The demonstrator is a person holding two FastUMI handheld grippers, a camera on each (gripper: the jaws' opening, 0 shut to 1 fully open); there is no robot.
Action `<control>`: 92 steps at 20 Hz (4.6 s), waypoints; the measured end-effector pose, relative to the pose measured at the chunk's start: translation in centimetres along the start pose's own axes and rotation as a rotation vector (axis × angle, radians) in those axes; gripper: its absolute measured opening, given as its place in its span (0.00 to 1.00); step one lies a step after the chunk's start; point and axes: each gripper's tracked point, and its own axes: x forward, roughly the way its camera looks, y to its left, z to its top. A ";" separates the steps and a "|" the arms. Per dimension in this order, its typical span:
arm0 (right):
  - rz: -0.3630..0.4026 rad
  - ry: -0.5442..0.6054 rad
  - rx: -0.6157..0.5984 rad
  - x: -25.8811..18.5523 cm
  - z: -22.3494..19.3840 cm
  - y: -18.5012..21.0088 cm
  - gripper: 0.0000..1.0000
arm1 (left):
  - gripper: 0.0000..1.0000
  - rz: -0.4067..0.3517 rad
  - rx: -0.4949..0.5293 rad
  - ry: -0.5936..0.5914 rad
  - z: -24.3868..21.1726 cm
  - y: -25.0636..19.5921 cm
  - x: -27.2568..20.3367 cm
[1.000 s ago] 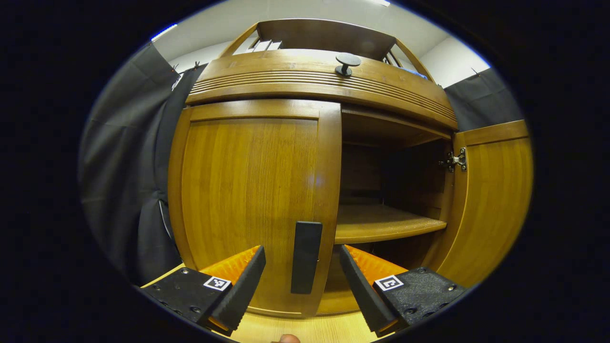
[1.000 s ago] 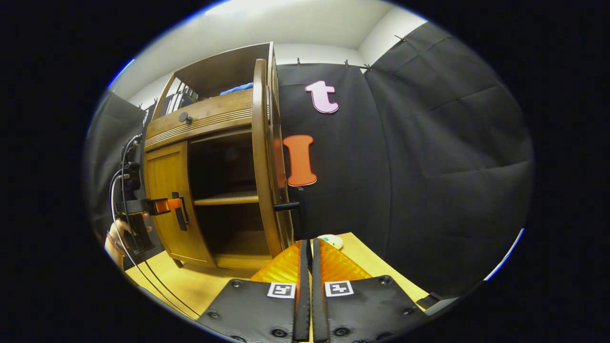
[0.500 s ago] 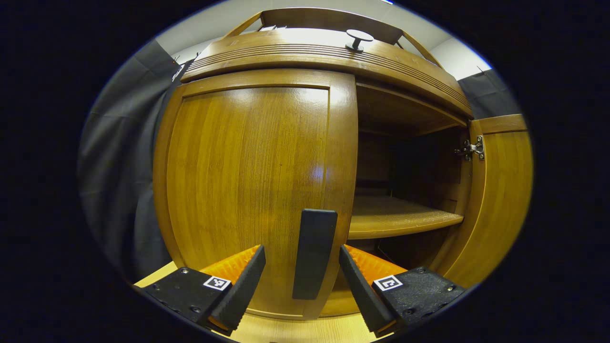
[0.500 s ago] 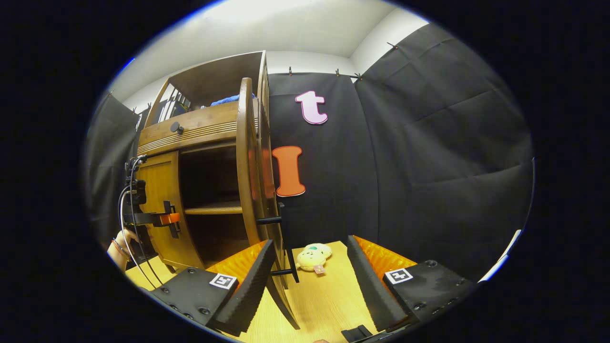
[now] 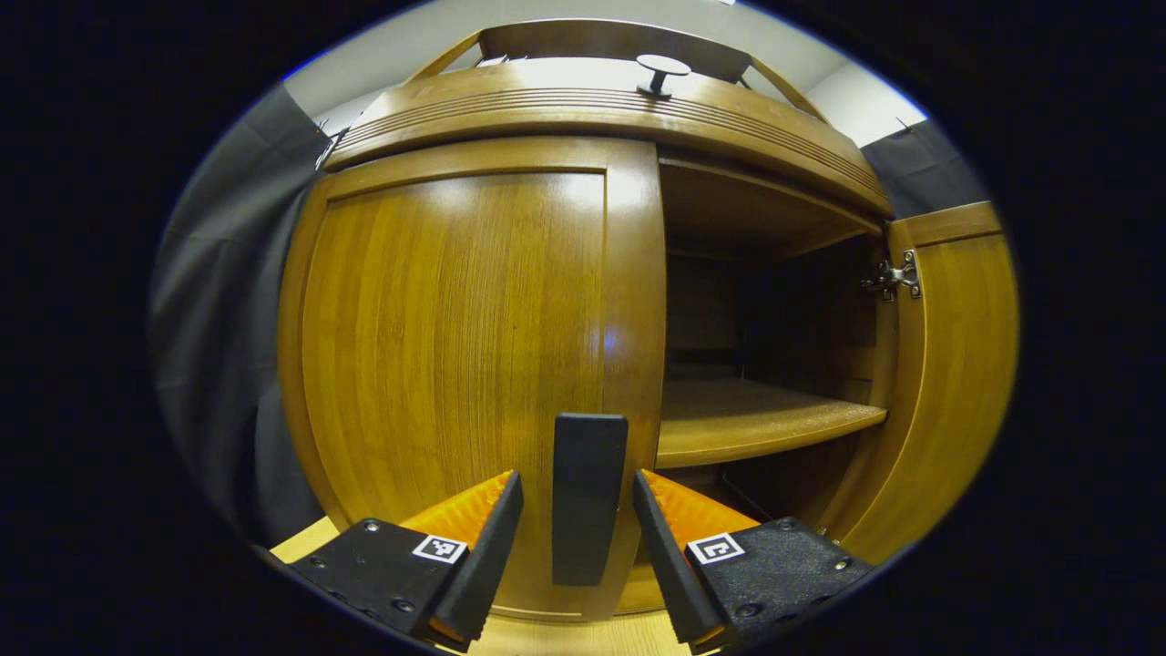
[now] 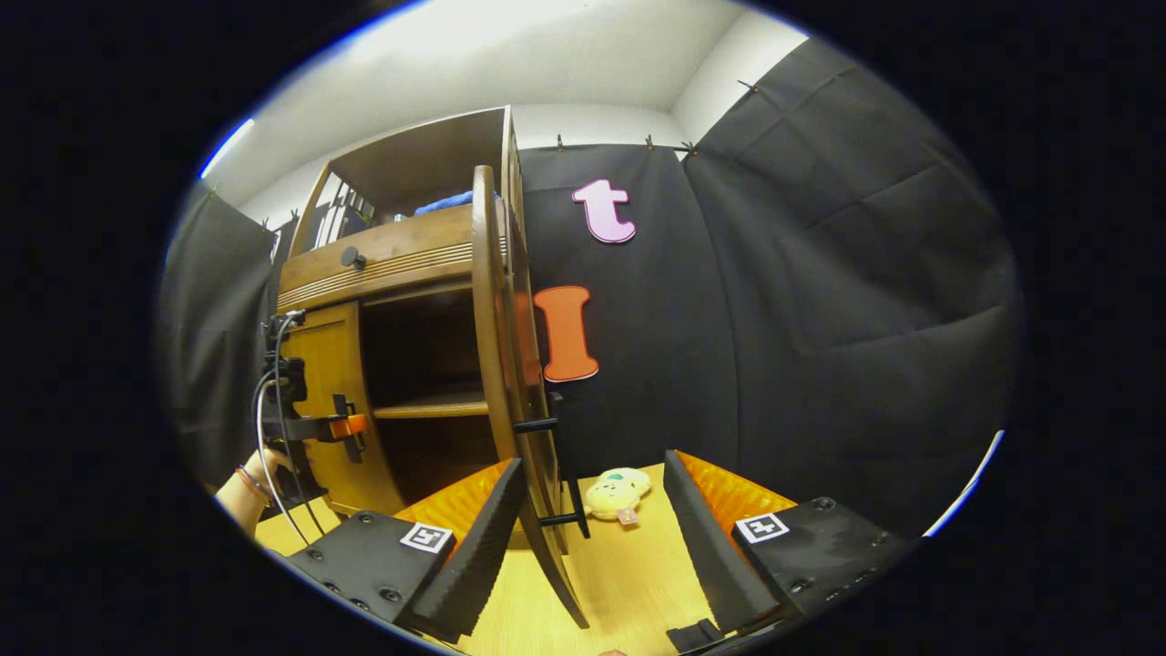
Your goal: Open the right door of the double-door shoe cabinet with the right hand, and open the left door with the left hand.
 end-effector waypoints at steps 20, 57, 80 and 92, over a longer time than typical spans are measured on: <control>0.033 -0.001 -0.009 -3.8 0.7 4.6 0.94 | 0.19 -0.168 -0.001 0.012 0.3 2.6 -9.9; 0.189 0.039 -0.011 -5.2 -0.5 17.3 0.98 | 0.02 -0.052 0.002 0.008 2.5 24.2 -22.7; 0.184 0.040 -0.013 -4.5 -0.8 16.2 0.98 | 0.00 -0.036 -0.051 -0.060 7.5 22.2 -32.0; 0.164 0.038 -0.014 -4.4 -0.2 12.9 0.98 | 0.24 -0.098 -0.077 -0.078 9.6 15.9 -31.8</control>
